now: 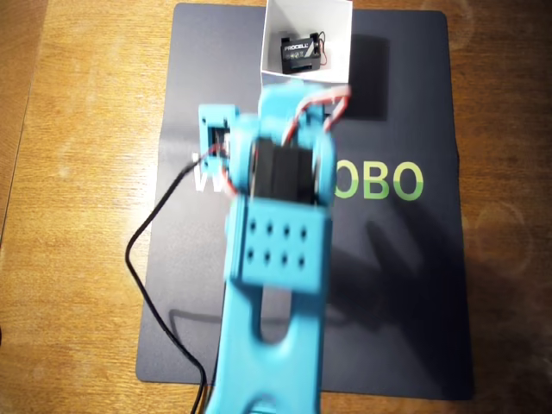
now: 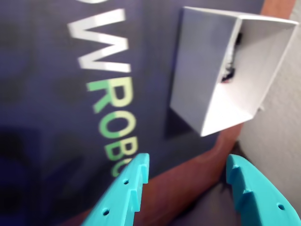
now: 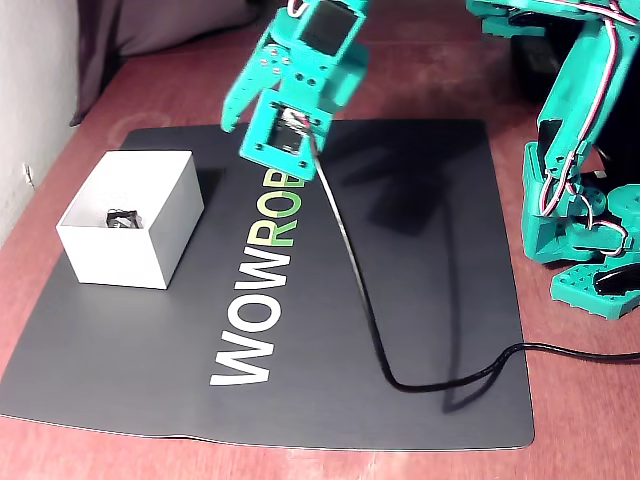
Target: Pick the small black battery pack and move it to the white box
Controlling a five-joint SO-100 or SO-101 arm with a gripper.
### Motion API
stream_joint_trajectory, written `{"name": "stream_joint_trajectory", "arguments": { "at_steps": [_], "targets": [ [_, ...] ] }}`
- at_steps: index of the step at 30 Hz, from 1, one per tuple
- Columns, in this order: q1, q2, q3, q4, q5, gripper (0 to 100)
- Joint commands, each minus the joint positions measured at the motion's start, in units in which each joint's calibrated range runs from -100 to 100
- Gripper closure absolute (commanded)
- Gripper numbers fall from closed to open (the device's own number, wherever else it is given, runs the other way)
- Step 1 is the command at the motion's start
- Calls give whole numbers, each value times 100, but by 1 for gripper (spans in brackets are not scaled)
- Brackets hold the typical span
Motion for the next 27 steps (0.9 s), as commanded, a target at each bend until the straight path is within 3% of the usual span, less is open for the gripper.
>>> {"name": "stream_joint_trajectory", "arguments": {
  "at_steps": [1,7,20,27],
  "targets": [
    [-40,-1023,889,-79,-26,81],
    [-40,-2198,2077,-79,-347,81],
    [-145,-5091,4671,43,34,81],
    [-216,-5582,4825,473,-21,81]
  ]
}}
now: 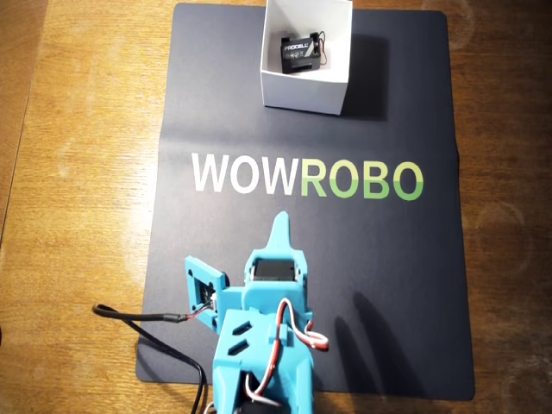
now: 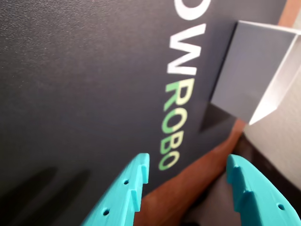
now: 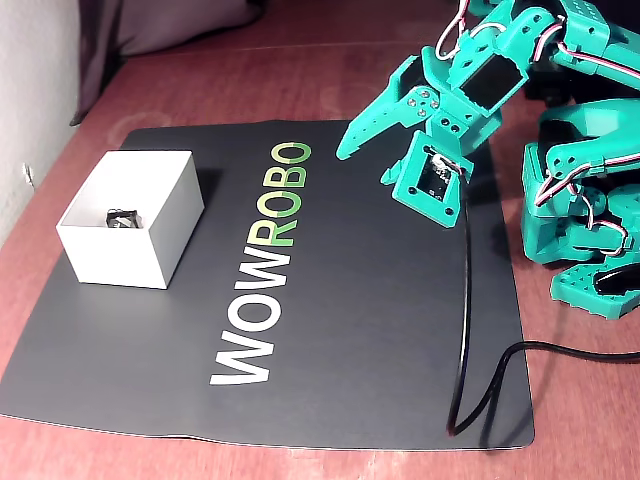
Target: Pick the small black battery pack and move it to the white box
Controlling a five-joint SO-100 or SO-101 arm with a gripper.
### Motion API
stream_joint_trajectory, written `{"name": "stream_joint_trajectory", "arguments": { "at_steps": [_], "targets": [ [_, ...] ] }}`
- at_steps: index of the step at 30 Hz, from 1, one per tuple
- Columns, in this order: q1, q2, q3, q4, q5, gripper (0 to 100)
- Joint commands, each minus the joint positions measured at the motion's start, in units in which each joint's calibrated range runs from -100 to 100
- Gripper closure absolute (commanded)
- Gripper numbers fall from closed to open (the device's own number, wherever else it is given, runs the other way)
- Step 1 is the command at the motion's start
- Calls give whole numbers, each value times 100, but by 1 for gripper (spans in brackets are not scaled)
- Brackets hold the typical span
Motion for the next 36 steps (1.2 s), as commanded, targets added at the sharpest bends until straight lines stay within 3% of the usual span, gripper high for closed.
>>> {"name": "stream_joint_trajectory", "arguments": {
  "at_steps": [1,7,29,36],
  "targets": [
    [-67,-176,25,334,-15,81],
    [-79,-185,25,886,-15,81],
    [-32,-1553,1395,588,-10,81],
    [-67,-1614,1395,325,17,98]
  ]
}}
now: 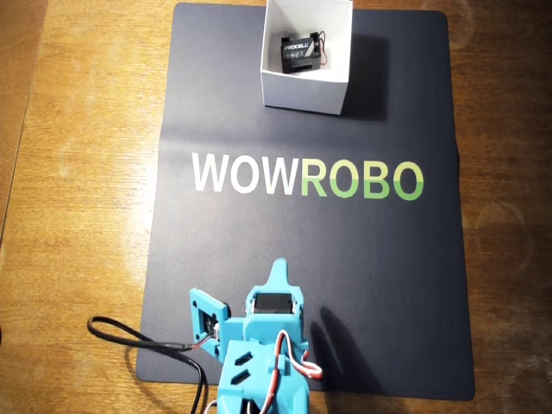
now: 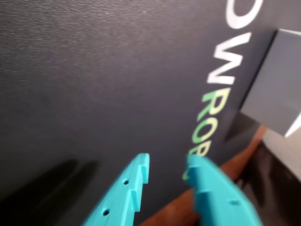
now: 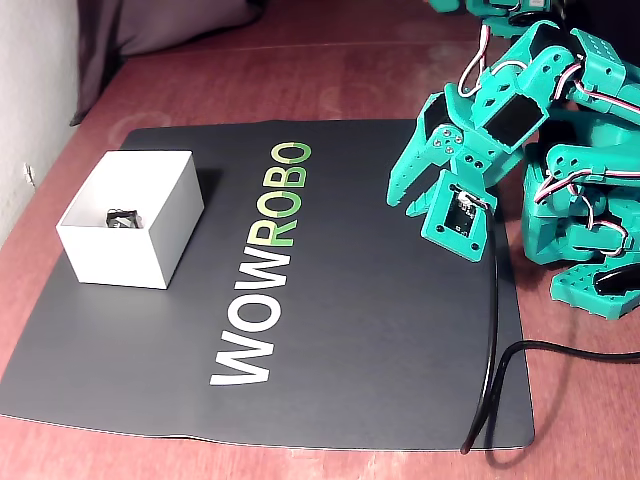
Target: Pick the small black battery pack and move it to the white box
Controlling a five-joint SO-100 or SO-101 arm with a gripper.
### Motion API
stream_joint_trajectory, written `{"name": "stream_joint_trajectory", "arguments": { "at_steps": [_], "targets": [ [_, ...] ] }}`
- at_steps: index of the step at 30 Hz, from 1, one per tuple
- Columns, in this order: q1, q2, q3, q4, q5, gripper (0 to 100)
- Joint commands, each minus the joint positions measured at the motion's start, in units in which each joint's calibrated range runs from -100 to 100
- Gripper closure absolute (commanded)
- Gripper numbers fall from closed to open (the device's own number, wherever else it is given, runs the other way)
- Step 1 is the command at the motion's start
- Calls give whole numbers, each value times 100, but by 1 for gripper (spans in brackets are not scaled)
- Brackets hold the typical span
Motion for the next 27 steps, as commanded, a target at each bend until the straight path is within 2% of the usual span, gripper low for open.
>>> {"name": "stream_joint_trajectory", "arguments": {
  "at_steps": [1,27],
  "targets": [
    [-30,-29,-23,-181,17,98],
    [52,-1108,947,-163,28,99]
  ]
}}
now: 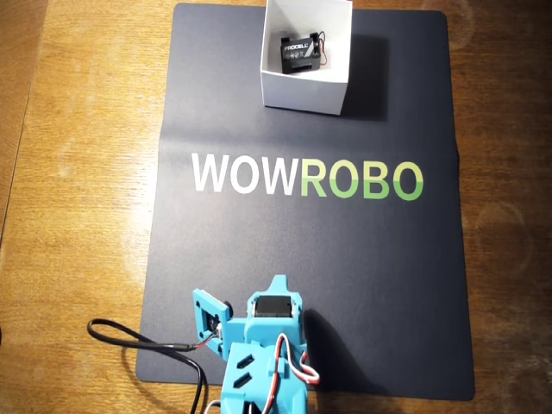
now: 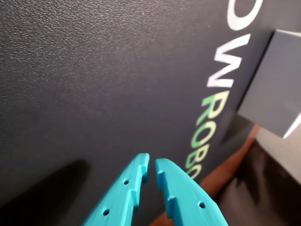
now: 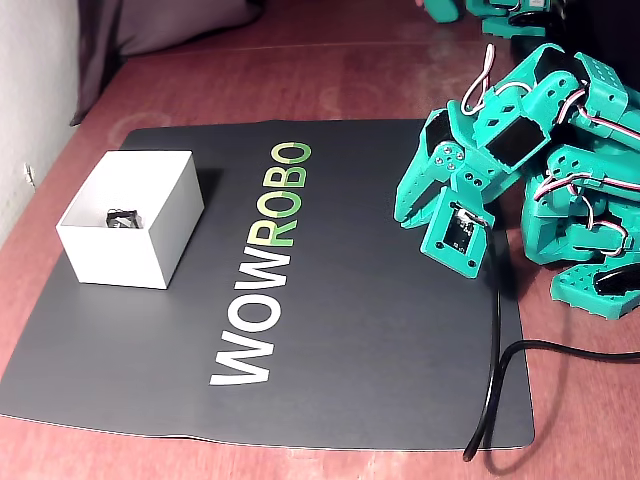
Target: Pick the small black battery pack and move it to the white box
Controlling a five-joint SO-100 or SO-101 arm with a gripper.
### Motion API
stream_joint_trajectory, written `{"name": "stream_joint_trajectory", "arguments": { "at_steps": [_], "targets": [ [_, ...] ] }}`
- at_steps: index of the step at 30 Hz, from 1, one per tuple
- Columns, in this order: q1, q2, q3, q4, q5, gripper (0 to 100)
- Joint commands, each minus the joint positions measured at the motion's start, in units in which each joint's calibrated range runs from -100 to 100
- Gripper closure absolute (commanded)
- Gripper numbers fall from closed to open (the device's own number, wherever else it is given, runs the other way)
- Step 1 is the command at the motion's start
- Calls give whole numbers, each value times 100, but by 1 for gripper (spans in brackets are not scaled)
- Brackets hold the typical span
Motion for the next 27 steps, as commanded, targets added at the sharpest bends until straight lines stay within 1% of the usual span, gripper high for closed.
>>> {"name": "stream_joint_trajectory", "arguments": {
  "at_steps": [1,27],
  "targets": [
    [64,-15,65,-67,12,99],
    [53,-15,138,-76,12,99]
  ]
}}
